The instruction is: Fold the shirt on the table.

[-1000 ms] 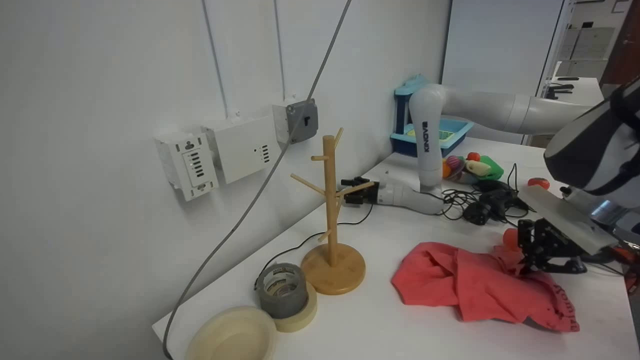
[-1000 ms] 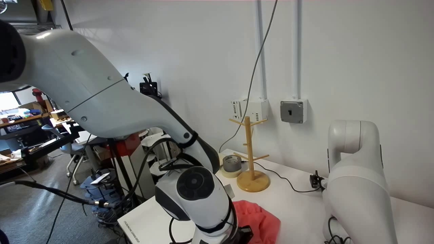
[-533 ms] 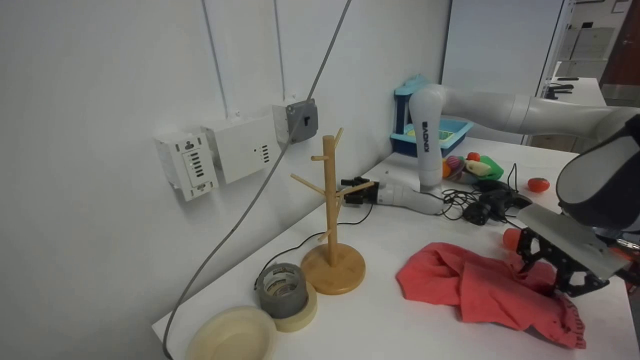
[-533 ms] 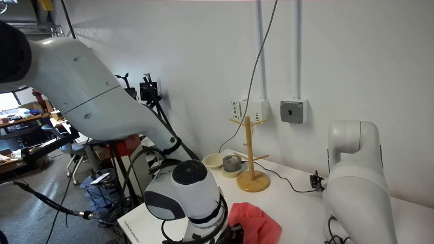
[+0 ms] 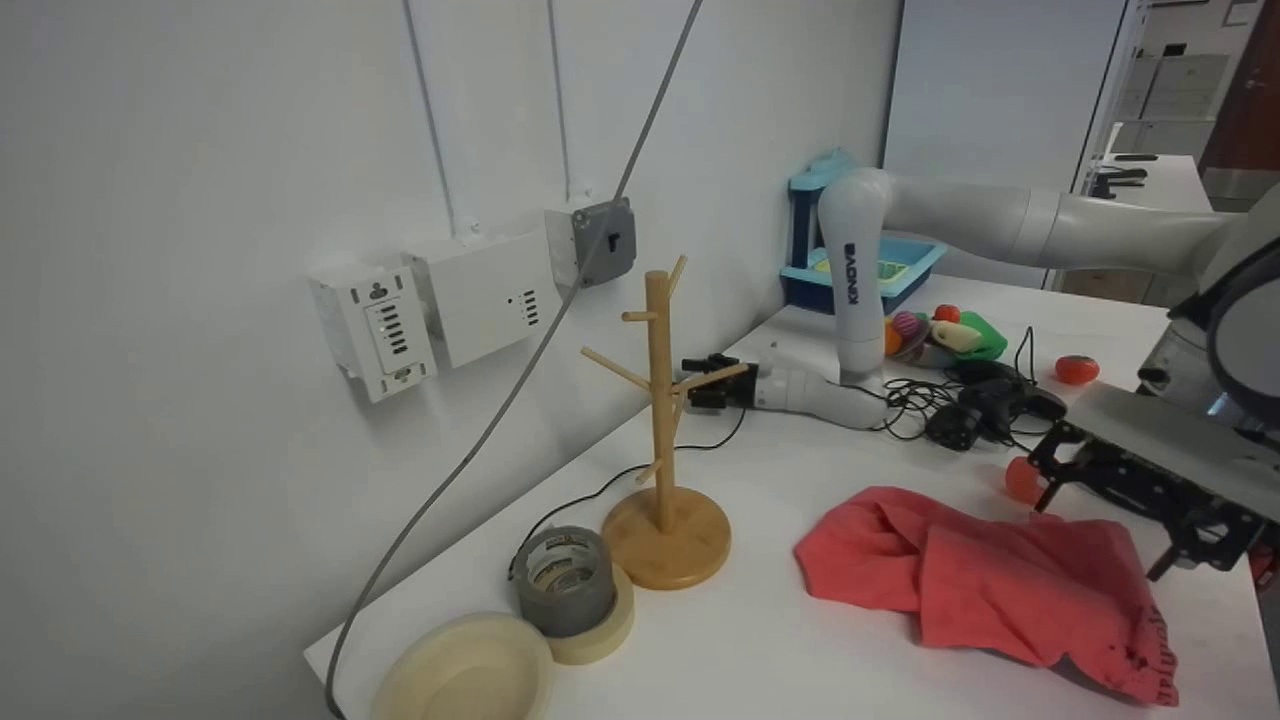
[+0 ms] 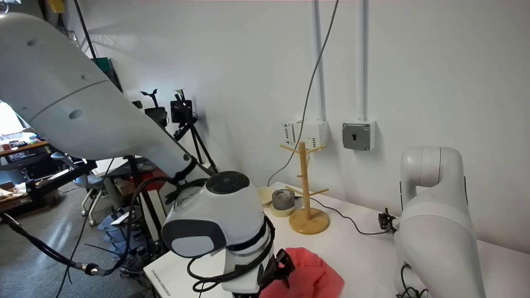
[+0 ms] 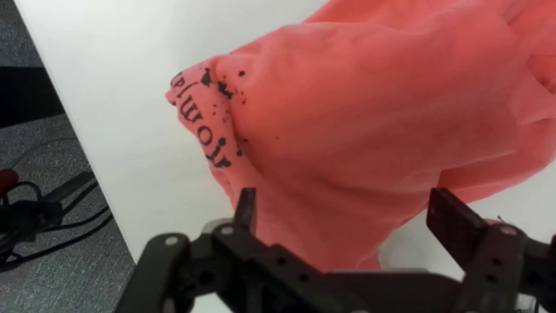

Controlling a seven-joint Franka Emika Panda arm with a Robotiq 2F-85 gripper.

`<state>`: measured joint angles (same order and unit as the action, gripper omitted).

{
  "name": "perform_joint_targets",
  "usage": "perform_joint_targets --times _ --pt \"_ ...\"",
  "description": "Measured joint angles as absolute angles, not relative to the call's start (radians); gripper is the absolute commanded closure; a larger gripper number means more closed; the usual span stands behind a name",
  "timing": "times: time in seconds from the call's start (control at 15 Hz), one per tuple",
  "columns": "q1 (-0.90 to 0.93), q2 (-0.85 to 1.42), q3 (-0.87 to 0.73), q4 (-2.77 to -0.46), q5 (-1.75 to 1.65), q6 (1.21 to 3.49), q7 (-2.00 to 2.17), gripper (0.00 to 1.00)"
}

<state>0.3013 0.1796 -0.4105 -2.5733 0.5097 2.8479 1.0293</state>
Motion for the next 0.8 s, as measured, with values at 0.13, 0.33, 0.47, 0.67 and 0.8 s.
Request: perform_joint_targets --times 0.13,0.33,0.47,0.67,0.8 --pt "0.324 0.127 -0.449 -2.594 0.385 2.825 1.070 0.00" --pt "0.332 0.034 -0.465 -2.613 0.237 2.753 1.078 0.00" --pt "0.261 -0.038 -0.380 -2.623 0.162 2.691 1.060 0.00" --pt "0.155 -0.144 -0.238 -2.627 0.110 2.564 0.989 0.00" --pt "0.109 -0.206 -0.169 -2.626 0.089 2.472 0.926 0.00"
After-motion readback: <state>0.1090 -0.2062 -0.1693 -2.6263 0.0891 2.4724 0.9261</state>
